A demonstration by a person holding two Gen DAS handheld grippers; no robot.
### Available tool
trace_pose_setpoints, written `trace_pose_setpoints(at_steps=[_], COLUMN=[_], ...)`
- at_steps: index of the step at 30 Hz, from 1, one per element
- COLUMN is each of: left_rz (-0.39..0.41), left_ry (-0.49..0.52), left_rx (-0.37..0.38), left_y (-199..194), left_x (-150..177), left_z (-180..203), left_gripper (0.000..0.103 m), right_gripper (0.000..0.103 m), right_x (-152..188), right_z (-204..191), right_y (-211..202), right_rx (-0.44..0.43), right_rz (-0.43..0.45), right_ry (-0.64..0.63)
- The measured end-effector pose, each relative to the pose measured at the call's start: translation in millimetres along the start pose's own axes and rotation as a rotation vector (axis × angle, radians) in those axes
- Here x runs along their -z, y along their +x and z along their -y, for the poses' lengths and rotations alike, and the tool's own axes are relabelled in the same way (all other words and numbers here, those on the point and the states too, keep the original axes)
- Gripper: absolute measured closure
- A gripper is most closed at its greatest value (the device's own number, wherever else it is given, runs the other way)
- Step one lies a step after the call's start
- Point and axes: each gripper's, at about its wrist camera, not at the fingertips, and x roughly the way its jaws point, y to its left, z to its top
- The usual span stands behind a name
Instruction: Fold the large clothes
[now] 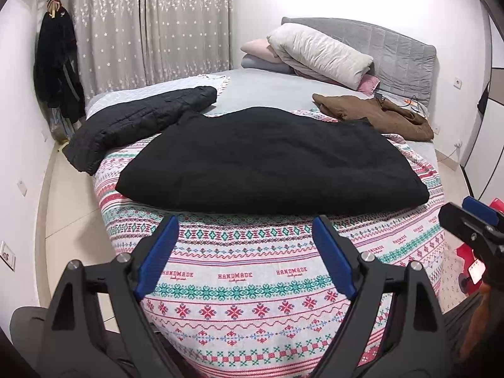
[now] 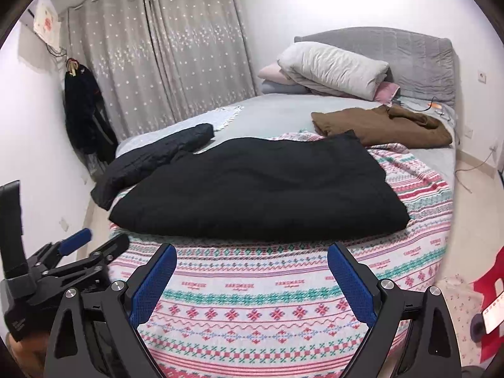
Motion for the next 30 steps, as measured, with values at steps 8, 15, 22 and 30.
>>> trace_pose_setpoints(at_steps=[8, 15, 22, 30], left_rz=[-0.019, -0.035, -0.046, -0.096], left_ry=[0.016, 0.011, 0.015, -0.003], left_rx=[-0.002, -0.011, -0.001, 0.021], left_y=[7, 13, 14, 19], left_x=[-1, -1, -1, 3], left_z=[3, 4, 5, 4], left_gripper=[0.015, 0.015, 0.015, 0.015], right_gripper=[0.005, 0.005, 0.005, 0.005], right_x=[-1, 2, 3, 5], right_z=[12, 11, 17, 17], right_y=[6, 14, 17, 23], right_rx=[0.057, 0.082, 0.086, 0.097], right_rz=[0.011, 0.005, 0.002, -0.012], right_ry=[0.022, -0.004, 0.008, 0.001])
